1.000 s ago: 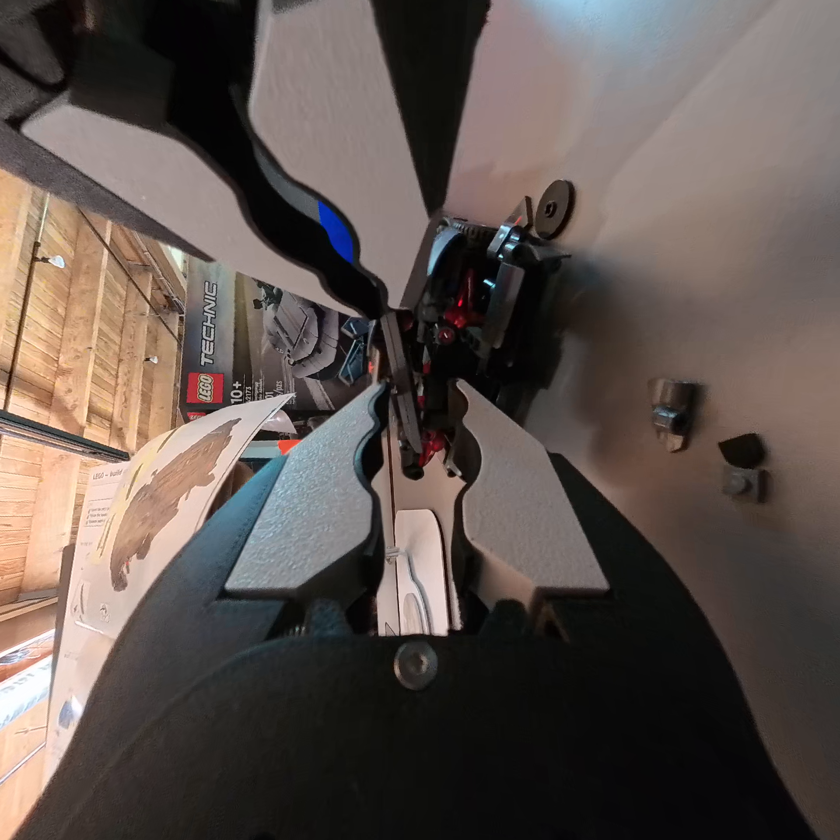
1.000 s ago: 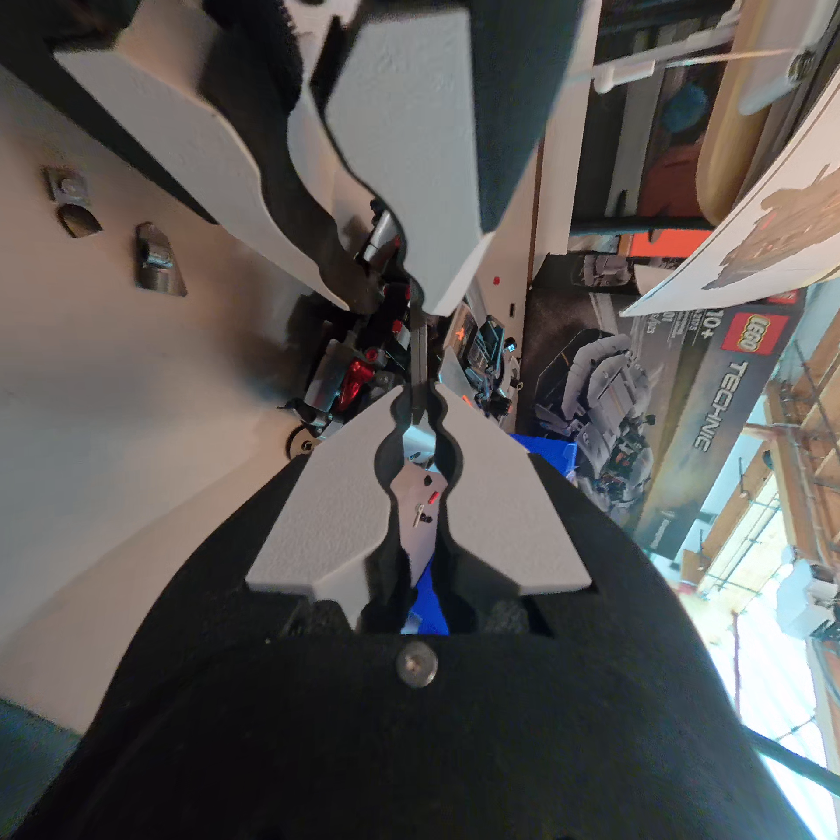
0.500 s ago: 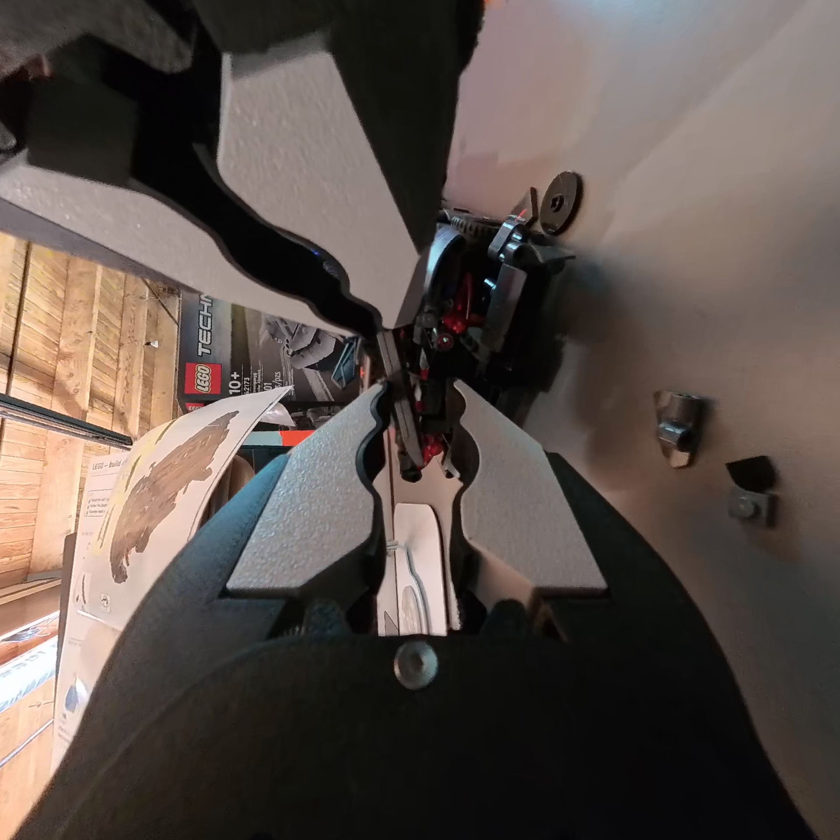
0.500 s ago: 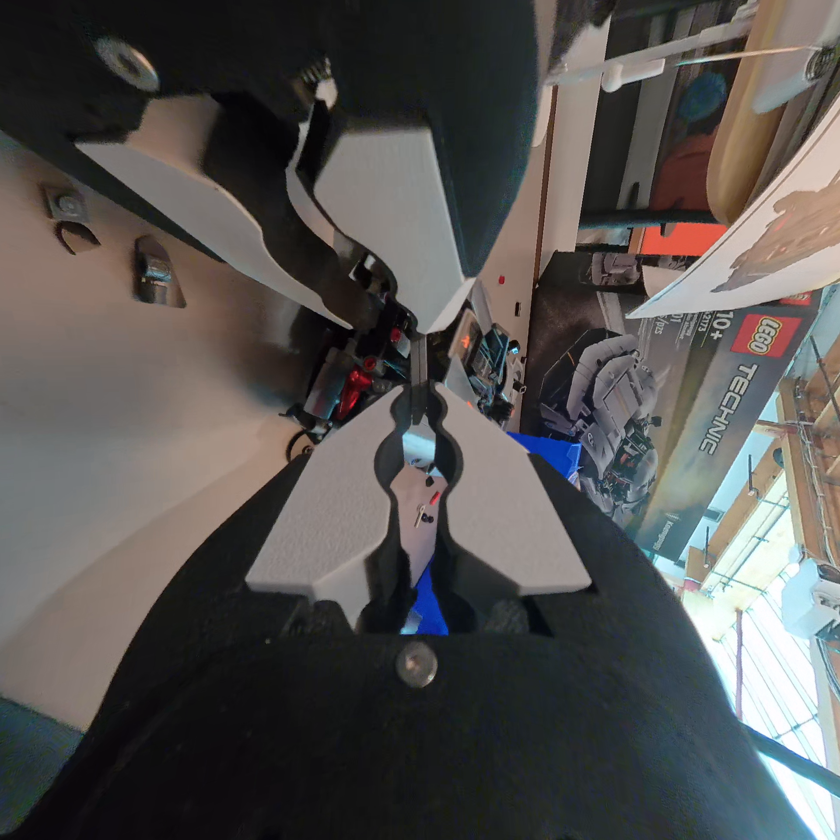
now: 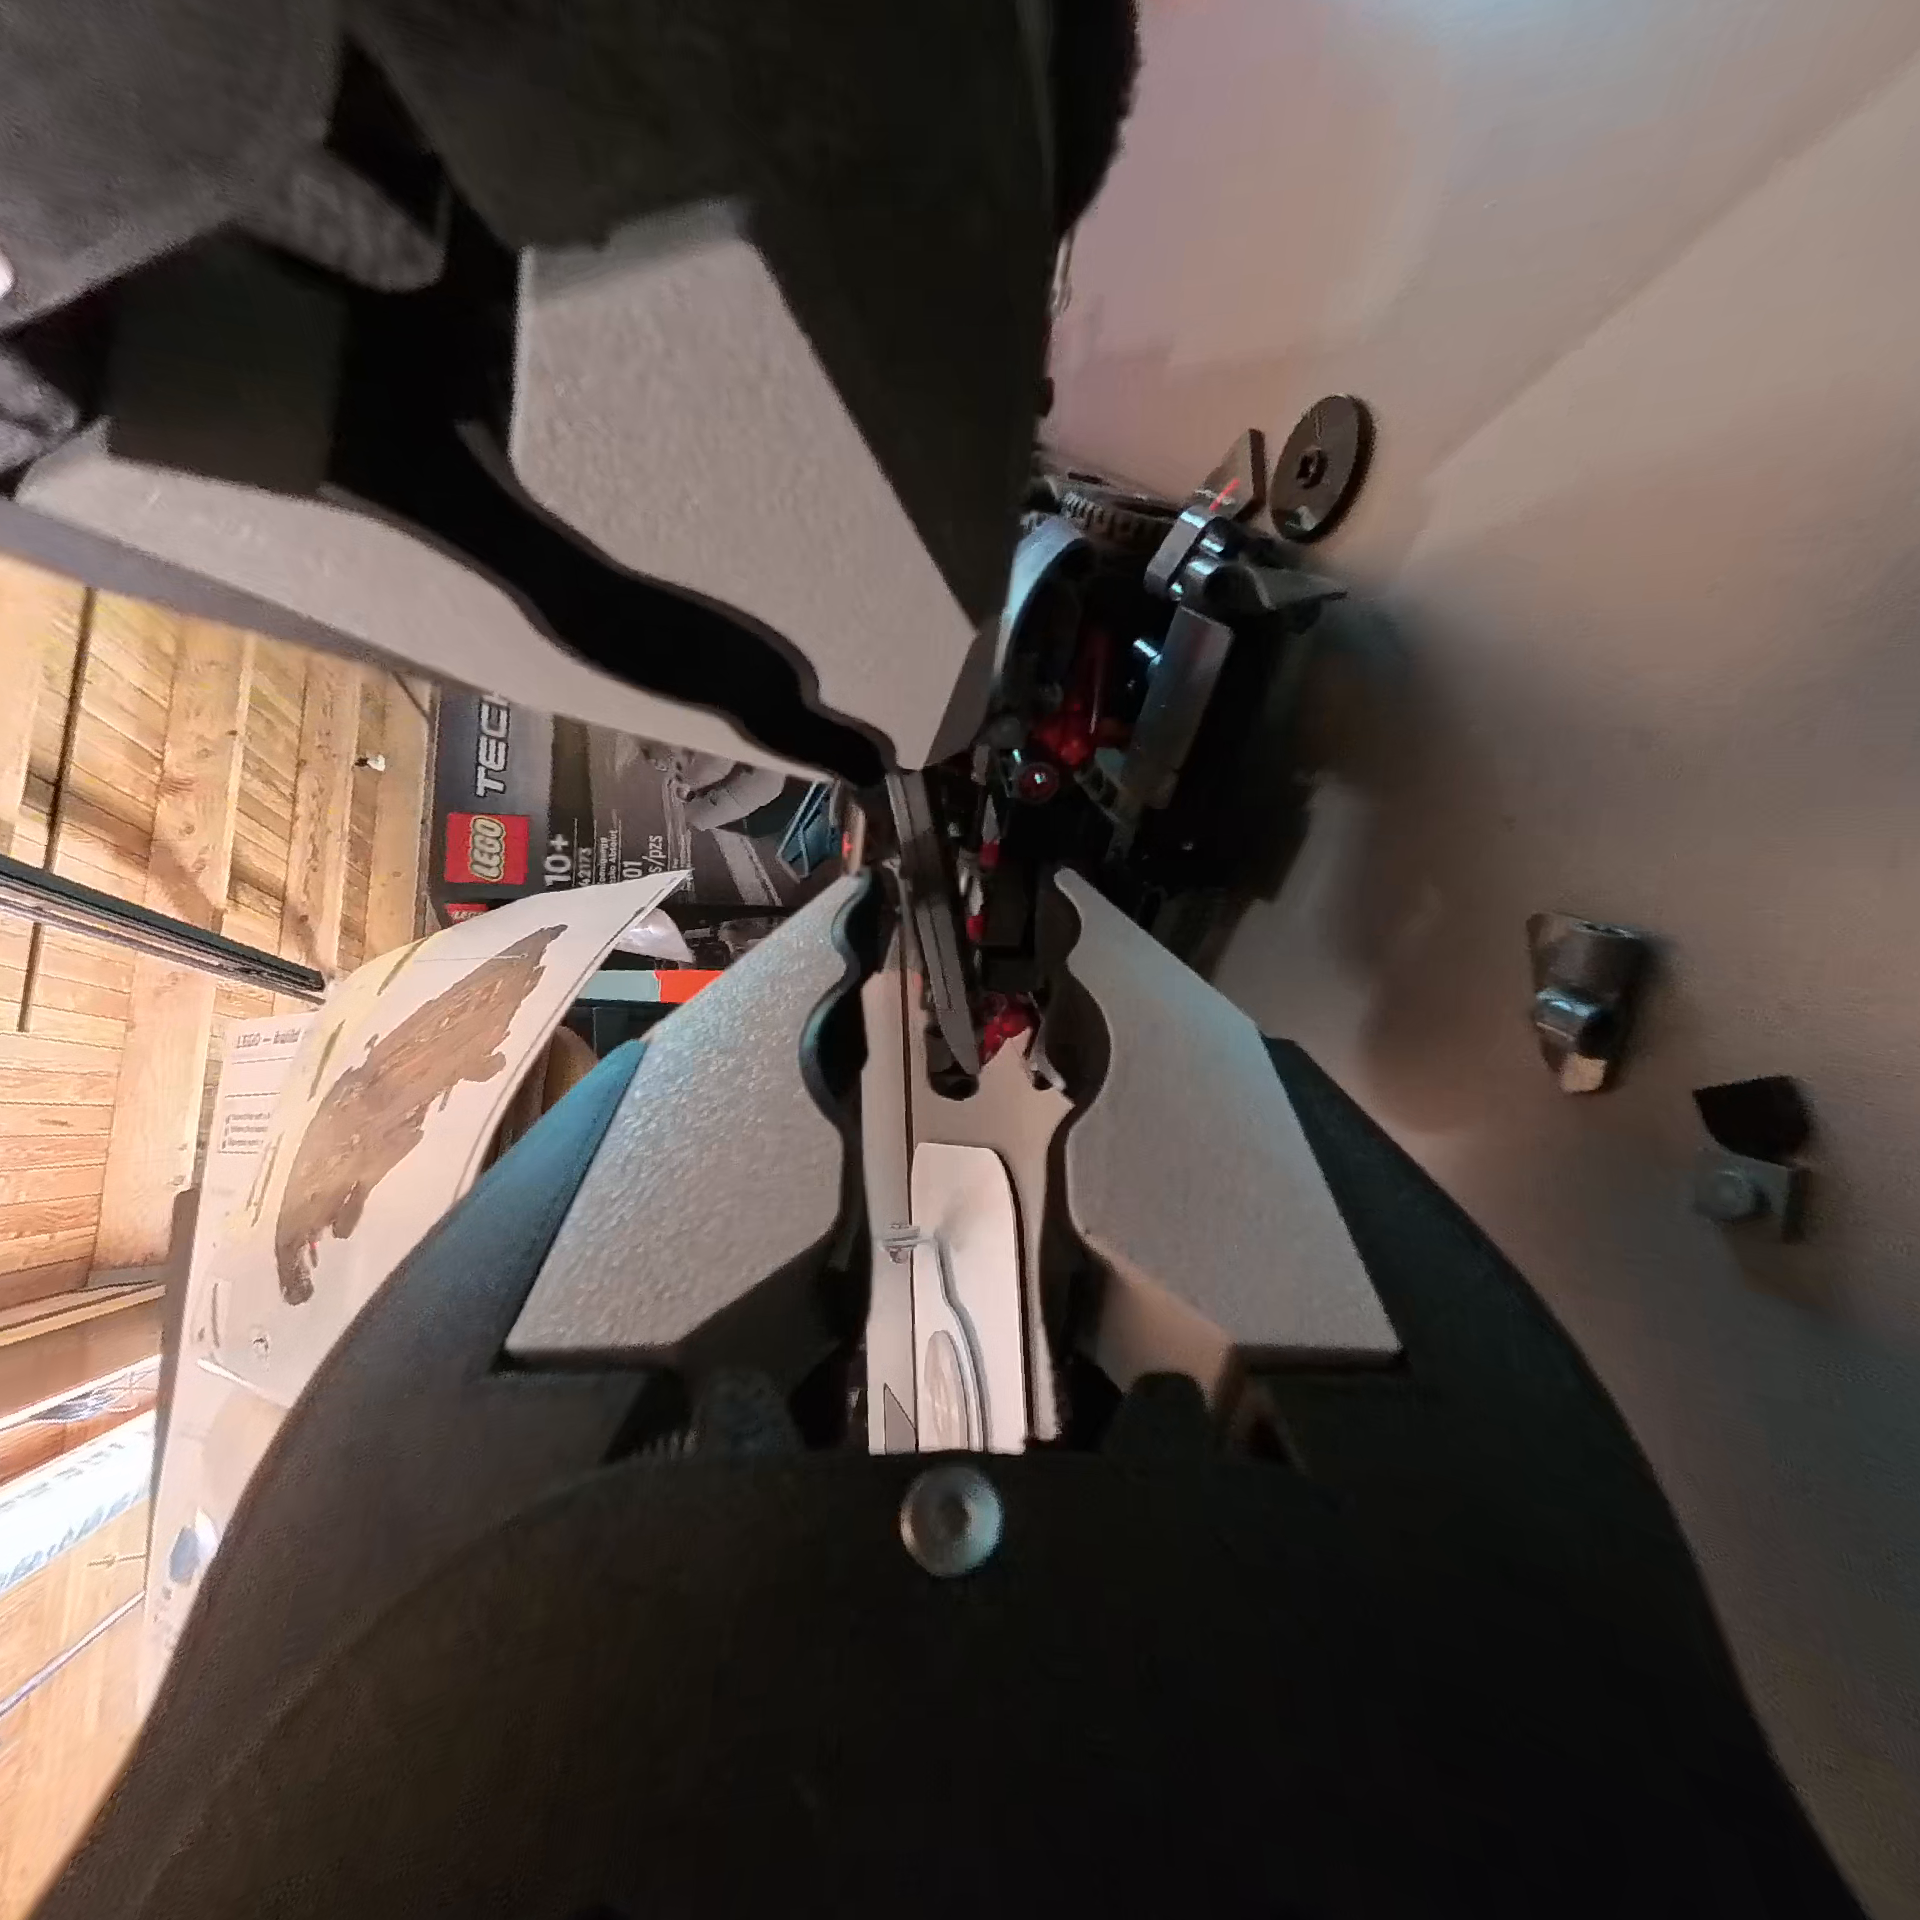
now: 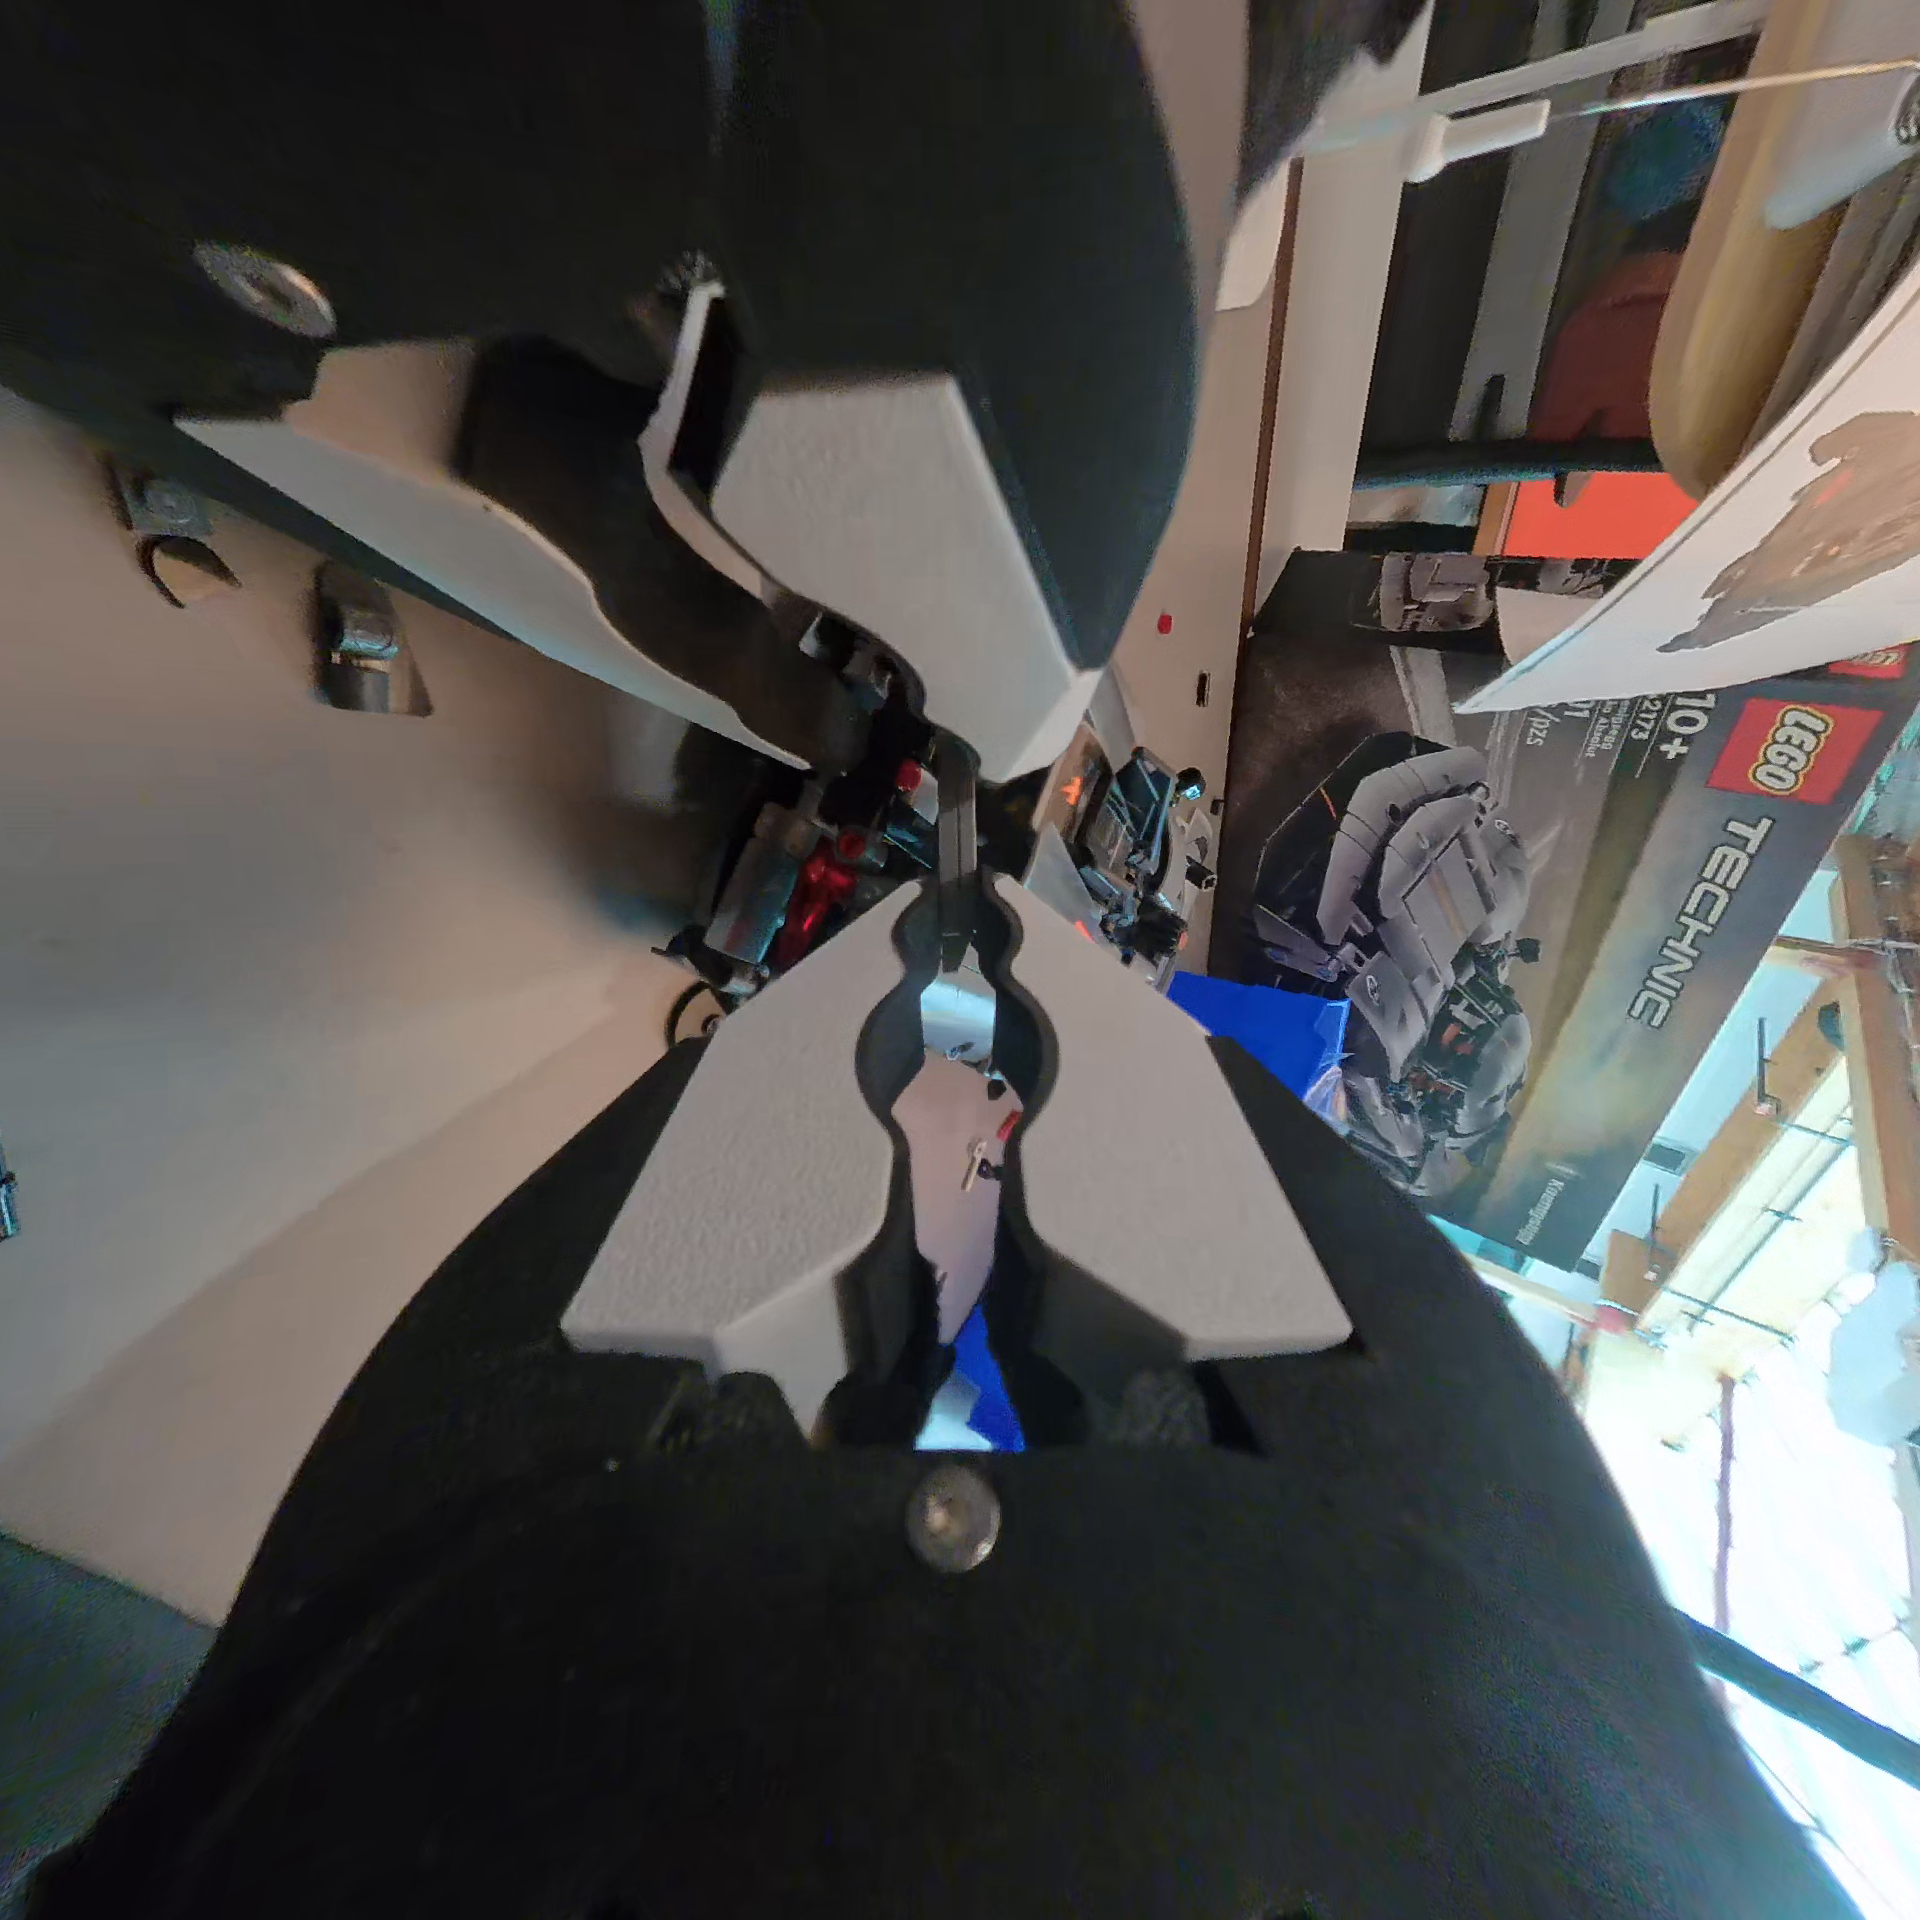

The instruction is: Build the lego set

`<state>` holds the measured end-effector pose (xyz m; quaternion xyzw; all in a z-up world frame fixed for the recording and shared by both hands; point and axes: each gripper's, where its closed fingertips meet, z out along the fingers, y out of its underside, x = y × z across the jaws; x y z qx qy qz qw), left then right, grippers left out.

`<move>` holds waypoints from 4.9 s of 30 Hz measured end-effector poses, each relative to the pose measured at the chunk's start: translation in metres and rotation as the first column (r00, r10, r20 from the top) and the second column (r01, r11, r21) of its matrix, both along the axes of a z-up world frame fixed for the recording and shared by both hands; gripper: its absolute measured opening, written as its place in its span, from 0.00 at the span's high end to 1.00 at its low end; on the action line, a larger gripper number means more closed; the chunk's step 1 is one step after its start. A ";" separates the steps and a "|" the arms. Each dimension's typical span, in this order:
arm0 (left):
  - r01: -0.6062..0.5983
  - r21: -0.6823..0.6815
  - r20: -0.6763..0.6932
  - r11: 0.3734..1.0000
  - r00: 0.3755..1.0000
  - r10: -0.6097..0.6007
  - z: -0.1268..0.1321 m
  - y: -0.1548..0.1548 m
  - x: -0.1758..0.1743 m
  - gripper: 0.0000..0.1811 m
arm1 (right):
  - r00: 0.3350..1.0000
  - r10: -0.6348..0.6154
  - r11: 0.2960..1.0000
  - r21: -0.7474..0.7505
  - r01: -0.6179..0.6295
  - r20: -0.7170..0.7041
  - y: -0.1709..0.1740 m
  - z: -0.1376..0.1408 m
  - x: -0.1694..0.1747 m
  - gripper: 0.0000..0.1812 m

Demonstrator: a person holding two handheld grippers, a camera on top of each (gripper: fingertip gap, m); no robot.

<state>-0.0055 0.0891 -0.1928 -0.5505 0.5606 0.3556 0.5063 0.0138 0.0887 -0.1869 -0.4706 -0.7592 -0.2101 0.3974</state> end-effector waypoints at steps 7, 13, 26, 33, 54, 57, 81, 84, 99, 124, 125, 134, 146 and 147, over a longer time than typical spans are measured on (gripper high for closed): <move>0.005 0.012 -0.004 1.000 1.000 -0.005 0.001 -0.002 0.004 0.84 | 0.997 -0.053 0.998 -0.041 0.051 -0.052 0.005 0.000 0.004 0.98; 0.002 0.013 -0.008 1.000 1.000 -0.002 0.000 -0.002 0.006 0.86 | 0.996 -0.074 0.997 -0.038 0.072 -0.052 0.007 -0.001 0.005 0.98; -0.013 -0.004 0.001 1.000 1.000 0.013 -0.003 0.000 0.004 0.87 | 0.998 -0.053 0.998 0.024 0.052 0.018 0.007 -0.002 0.001 0.98; -0.009 -0.004 0.009 1.000 1.000 0.009 -0.003 0.000 0.004 0.88 | 0.998 -0.052 0.998 0.032 0.051 0.030 0.006 -0.001 0.001 0.98; 0.004 -0.019 0.036 1.000 0.999 -0.003 -0.005 0.000 0.002 0.91 | 0.984 0.033 0.956 -0.280 -0.083 -0.178 -0.007 0.003 0.013 0.95; 0.002 -0.018 0.033 1.000 0.999 -0.002 -0.005 0.000 0.002 0.91 | 0.979 0.011 0.956 -0.284 -0.069 -0.202 -0.004 -0.001 0.011 0.98; -0.001 -0.023 0.034 1.000 0.999 0.002 -0.005 0.000 0.002 0.91 | 0.882 -0.255 0.661 -0.737 -0.140 -0.396 -0.012 -0.001 0.005 0.95; -0.002 -0.023 0.035 1.000 0.999 0.003 -0.005 0.000 0.001 0.91 | 0.882 -0.251 0.666 -0.733 -0.141 -0.399 -0.013 -0.001 0.004 0.96; 0.006 -0.033 0.027 0.999 1.000 -0.005 -0.008 -0.001 0.002 0.96 | 0.896 -0.201 0.704 -0.694 -0.150 -0.397 -0.017 -0.008 -0.002 1.00; 0.053 -0.153 0.148 0.987 0.989 -0.030 -0.009 -0.006 -0.012 0.89 | 0.850 -0.068 0.855 -0.470 -0.220 -0.522 -0.008 -0.001 0.015 0.93; 0.051 -0.176 0.153 0.983 0.988 -0.024 -0.011 -0.007 -0.014 0.88 | 0.846 -0.059 0.855 -0.463 -0.231 -0.530 -0.010 -0.001 0.014 0.93; 0.049 -0.281 0.199 0.958 0.980 0.009 -0.019 -0.009 -0.029 0.86 | 0.882 0.057 0.930 -0.297 -0.217 -0.468 -0.013 -0.012 0.009 0.91; 0.075 -0.189 0.179 0.979 0.983 -0.041 -0.013 0.000 0.000 0.86 | 0.855 0.021 0.919 -0.326 -0.220 -0.518 -0.006 -0.008 0.015 0.94; 0.071 -0.184 0.174 0.980 0.984 -0.038 -0.012 0.000 -0.002 0.86 | 0.852 0.013 0.913 -0.341 -0.224 -0.523 -0.005 -0.008 0.016 0.93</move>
